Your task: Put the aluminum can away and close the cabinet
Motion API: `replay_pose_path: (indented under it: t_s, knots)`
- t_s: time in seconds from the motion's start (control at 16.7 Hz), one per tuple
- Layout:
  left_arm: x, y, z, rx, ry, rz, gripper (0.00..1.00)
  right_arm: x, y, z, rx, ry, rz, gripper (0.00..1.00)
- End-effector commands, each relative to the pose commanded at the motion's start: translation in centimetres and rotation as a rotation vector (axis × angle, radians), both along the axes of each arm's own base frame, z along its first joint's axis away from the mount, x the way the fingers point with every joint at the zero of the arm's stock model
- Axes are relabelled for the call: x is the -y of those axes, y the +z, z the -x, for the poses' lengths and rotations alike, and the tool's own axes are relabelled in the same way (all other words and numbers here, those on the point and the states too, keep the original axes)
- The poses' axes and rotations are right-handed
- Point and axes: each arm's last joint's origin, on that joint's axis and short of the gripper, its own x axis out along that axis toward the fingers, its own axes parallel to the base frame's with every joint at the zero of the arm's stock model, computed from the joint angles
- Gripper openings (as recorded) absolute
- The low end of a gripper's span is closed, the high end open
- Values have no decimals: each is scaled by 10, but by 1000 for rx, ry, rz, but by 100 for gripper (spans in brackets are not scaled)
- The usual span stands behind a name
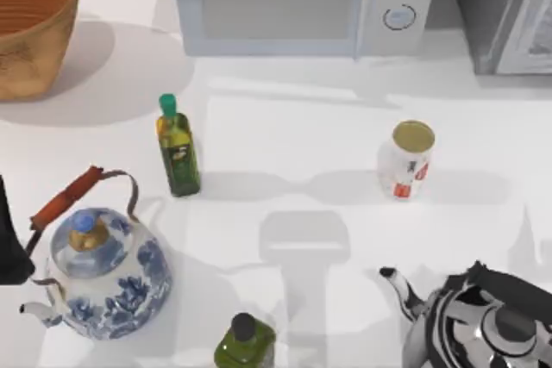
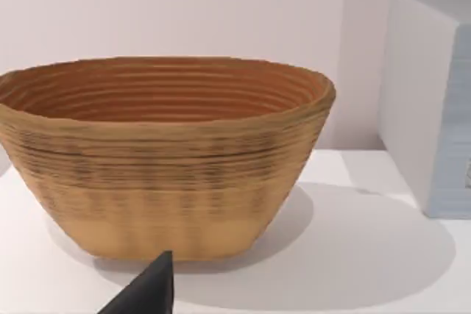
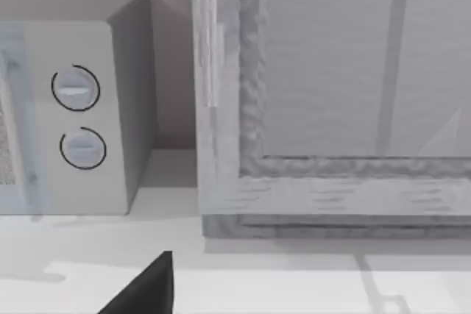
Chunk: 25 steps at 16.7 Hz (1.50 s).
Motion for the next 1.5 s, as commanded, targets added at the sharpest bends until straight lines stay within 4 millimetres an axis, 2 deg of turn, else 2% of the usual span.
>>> replay_pose_path:
  t_s: [0.24, 0.54, 0.72, 0.9, 1.02, 1.2, 1.32, 1.5]
  knots:
    - [0, 0, 0, 0, 0, 0, 100, -2, 3, -1, -16, 6, -13, 100]
    - [0, 0, 0, 0, 0, 0, 100, -15, 24, -16, -147, 29, -84, 100]
    - [0, 0, 0, 0, 0, 0, 100, -33, 40, -41, -273, 38, -121, 100]
    - [0, 0, 0, 0, 0, 0, 100, -63, 46, -79, -400, 36, -134, 100]
    - [0, 0, 0, 0, 0, 0, 100, -90, 41, -105, -475, 29, -128, 100]
    - [0, 0, 0, 0, 0, 0, 100, -133, 21, -136, -565, 13, -101, 100]
    - [0, 0, 0, 0, 0, 0, 100, -158, 3, -147, -612, 5, -75, 100]
    - [0, 0, 0, 0, 0, 0, 100, -181, -22, -150, -668, -5, -29, 100]
